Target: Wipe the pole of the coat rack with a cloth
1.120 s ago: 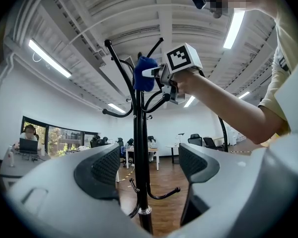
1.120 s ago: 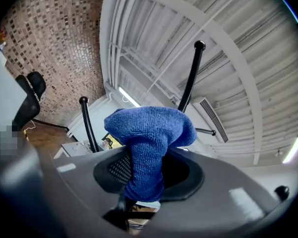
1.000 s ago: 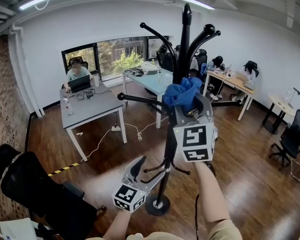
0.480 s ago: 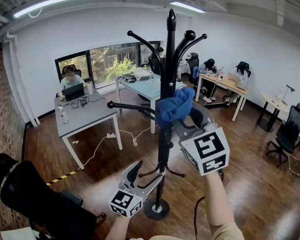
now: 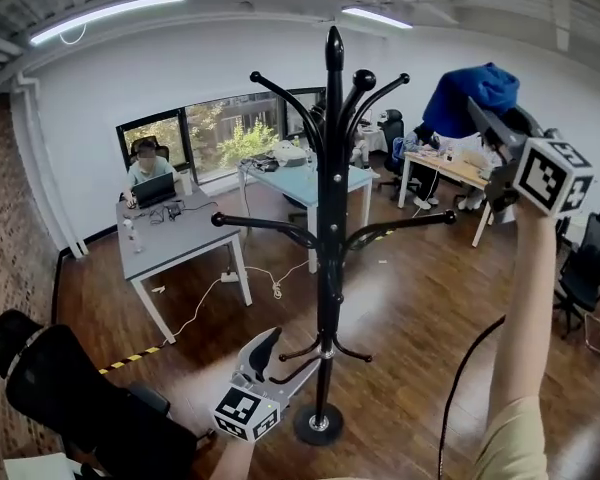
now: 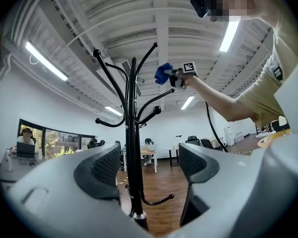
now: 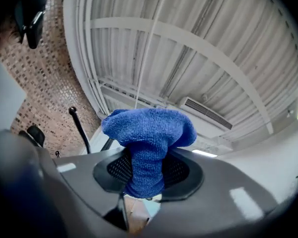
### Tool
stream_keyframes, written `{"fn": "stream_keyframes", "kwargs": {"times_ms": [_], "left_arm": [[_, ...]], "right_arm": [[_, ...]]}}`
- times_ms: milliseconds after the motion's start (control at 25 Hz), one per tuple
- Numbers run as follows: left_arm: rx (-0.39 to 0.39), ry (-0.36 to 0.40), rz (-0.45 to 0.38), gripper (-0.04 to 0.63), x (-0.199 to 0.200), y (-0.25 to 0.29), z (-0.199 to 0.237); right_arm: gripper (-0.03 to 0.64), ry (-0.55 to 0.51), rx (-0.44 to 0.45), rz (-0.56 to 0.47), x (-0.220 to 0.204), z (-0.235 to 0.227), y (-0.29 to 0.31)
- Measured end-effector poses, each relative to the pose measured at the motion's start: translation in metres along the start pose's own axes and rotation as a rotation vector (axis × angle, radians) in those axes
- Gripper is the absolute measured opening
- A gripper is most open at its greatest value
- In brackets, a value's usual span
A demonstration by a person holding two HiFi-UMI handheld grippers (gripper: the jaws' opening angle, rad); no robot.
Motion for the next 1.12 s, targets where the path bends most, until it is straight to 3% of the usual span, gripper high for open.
{"fn": "stream_keyframes", "kwargs": {"times_ms": [120, 200, 360, 480, 640, 840, 960, 1120], "left_arm": [[0.027, 0.002, 0.005, 0.347, 0.001, 0.003, -0.007], [0.048, -0.005, 0.014, 0.347, -0.004, 0.005, -0.010], [0.082, -0.003, 0.028, 0.347, -0.005, 0.008, -0.011], [0.123, 0.013, 0.041, 0.347, -0.007, 0.005, -0.005], [0.168, 0.009, 0.051, 0.347, -0.009, -0.005, 0.003], [0.188, 0.009, 0.053, 0.347, -0.007, -0.009, 0.013], [0.173, 0.004, 0.054, 0.347, -0.008, -0.004, 0.017], [0.138, -0.001, 0.056, 0.347, -0.015, 0.002, 0.012]], "right_arm": [[0.141, 0.114, 0.073, 0.064, -0.028, -0.048, 0.044], [0.141, 0.129, 0.132, 0.097, -0.041, -0.060, 0.067], [0.141, 0.193, 0.299, 0.113, -0.052, -0.051, 0.106], [0.141, 0.253, 0.345, 0.144, -0.063, -0.035, 0.130], [0.141, 0.256, 0.384, 0.160, -0.065, -0.021, 0.142], [0.141, 0.110, 0.356, 0.263, -0.062, -0.009, 0.138], [0.141, -0.050, 0.342, 0.296, -0.057, -0.001, 0.136], [0.141, -0.173, 0.405, 0.321, -0.057, 0.036, 0.128]]}}
Point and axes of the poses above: the fingertips, and each gripper's own axes: y forward along the fingers, z to its left, x out of its top, the point moved 6 cm from there along -y, backward along the fingers, and after that the axes turned 8 degrees about -x, right-handed, at the moved point
